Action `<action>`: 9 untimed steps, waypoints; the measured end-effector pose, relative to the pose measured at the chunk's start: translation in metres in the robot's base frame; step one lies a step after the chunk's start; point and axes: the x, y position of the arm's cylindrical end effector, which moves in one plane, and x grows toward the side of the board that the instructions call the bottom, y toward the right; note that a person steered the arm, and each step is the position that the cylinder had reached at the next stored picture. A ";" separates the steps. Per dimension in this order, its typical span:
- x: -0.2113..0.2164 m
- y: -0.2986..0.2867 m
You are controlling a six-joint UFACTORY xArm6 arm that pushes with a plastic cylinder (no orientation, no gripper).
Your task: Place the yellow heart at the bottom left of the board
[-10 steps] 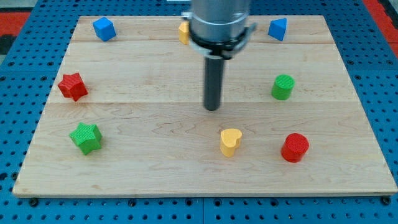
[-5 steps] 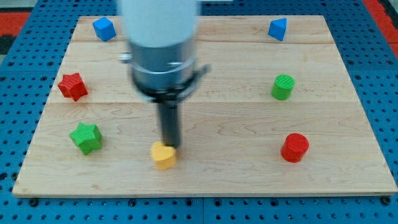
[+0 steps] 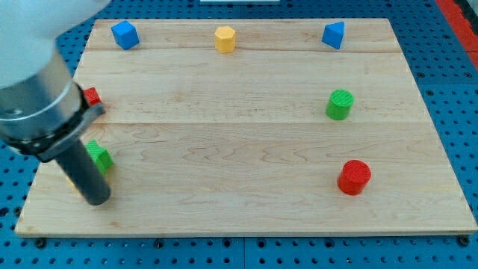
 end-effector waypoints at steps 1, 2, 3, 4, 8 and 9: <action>0.000 -0.032; 0.002 -0.032; 0.034 -0.033; 0.019 -0.091; -0.074 -0.029; -0.079 -0.029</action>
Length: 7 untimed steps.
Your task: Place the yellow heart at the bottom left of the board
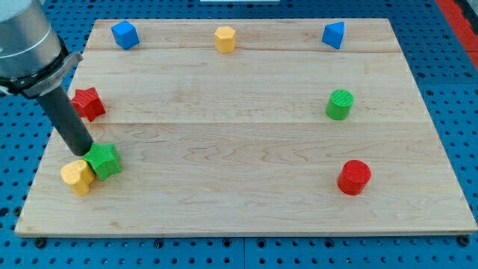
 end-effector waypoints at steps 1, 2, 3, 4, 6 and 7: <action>-0.004 0.000; -0.005 0.000; -0.003 0.002; 0.001 0.037; -0.007 0.080; -0.010 0.033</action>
